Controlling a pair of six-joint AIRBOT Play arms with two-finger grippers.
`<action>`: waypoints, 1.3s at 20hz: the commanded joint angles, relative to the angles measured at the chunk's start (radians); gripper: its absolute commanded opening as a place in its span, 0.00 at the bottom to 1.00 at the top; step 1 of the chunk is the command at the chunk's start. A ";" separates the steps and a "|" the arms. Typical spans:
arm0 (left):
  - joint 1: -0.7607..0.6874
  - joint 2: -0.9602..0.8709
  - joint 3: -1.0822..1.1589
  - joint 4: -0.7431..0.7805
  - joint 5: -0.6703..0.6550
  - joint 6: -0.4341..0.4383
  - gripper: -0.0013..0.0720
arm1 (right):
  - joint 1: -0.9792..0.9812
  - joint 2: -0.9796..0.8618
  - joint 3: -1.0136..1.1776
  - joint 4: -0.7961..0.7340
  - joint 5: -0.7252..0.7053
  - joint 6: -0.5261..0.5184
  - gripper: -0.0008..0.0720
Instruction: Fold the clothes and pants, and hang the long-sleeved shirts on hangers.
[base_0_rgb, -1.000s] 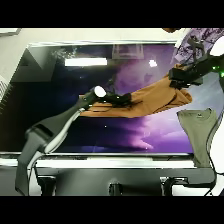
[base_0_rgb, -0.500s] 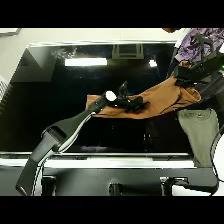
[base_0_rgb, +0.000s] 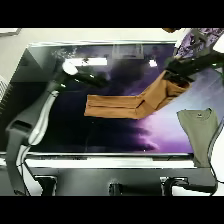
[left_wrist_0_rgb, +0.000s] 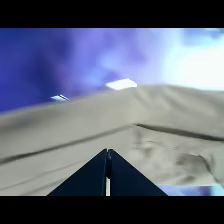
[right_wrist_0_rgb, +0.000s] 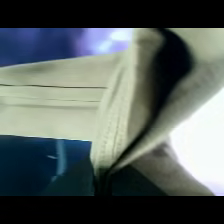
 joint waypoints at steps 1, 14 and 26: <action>0.139 0.127 0.001 0.207 -0.135 -0.007 0.04 | 0.117 -0.023 0.001 0.037 -0.087 0.090 0.05; 0.388 0.261 -0.009 0.247 -0.300 -0.007 0.04 | 0.445 -0.283 0.001 0.110 -0.318 0.232 0.05; 0.389 0.256 -0.033 0.247 -0.296 -0.007 0.04 | 0.450 -0.365 0.001 0.278 -0.426 0.192 0.05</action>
